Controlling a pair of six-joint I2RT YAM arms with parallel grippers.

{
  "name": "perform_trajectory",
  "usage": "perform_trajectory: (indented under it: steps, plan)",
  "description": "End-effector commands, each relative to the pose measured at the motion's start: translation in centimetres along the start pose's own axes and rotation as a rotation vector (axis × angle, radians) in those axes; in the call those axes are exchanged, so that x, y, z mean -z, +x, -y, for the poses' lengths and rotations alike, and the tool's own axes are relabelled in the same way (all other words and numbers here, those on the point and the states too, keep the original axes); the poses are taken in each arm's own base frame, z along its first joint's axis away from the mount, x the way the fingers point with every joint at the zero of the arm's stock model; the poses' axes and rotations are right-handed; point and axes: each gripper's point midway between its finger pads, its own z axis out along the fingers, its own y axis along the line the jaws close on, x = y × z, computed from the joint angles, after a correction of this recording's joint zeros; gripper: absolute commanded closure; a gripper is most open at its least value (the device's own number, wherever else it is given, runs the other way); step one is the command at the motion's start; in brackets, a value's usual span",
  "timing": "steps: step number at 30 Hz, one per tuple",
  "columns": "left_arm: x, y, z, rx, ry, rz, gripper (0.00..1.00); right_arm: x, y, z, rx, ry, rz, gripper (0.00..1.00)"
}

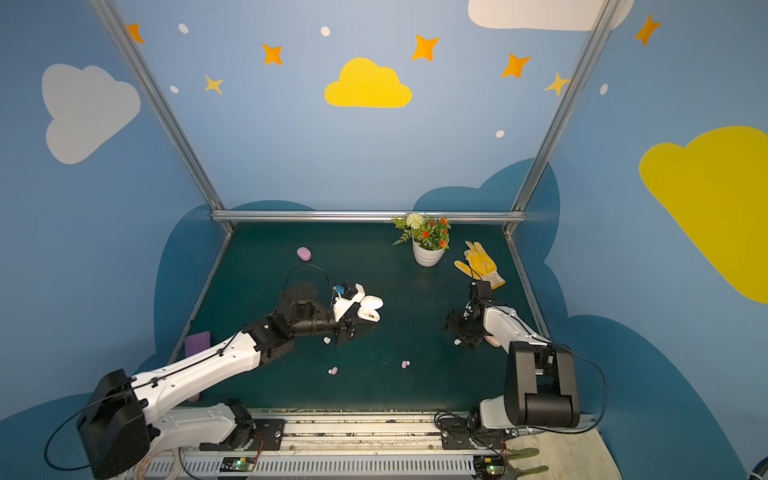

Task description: Insert the wireless bluetooth earbuds into the charging case

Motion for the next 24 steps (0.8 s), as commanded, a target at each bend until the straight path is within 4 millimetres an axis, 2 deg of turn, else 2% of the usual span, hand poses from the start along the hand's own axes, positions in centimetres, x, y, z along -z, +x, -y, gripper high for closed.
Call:
perform_trajectory:
  steps: [1, 7, 13, 17, 24]
  plan:
    - [0.0, -0.5, 0.0, 0.003, 0.011, 0.019, 0.81, 0.2, -0.6, -1.6, 0.035, -0.034, -0.002, 0.26]
    - [-0.1, -0.4, 0.0, 0.005, 0.013, 0.016, 0.81, 0.2, -0.3, -2.7, 0.064, -0.03, -0.013, 0.26]
    - [0.1, -0.6, 0.1, 0.005, 0.014, 0.019, 0.81, 1.3, -0.2, -1.5, 0.067, 0.034, 0.016, 0.25]
    - [0.4, -0.8, 0.2, 0.0, 0.009, 0.021, 0.81, 1.8, 0.7, -0.8, 0.038, 0.042, 0.015, 0.25]
    - [0.4, -0.8, 0.3, -0.001, 0.014, 0.025, 0.81, 1.3, 2.5, 0.0, 0.004, 0.04, -0.022, 0.25]
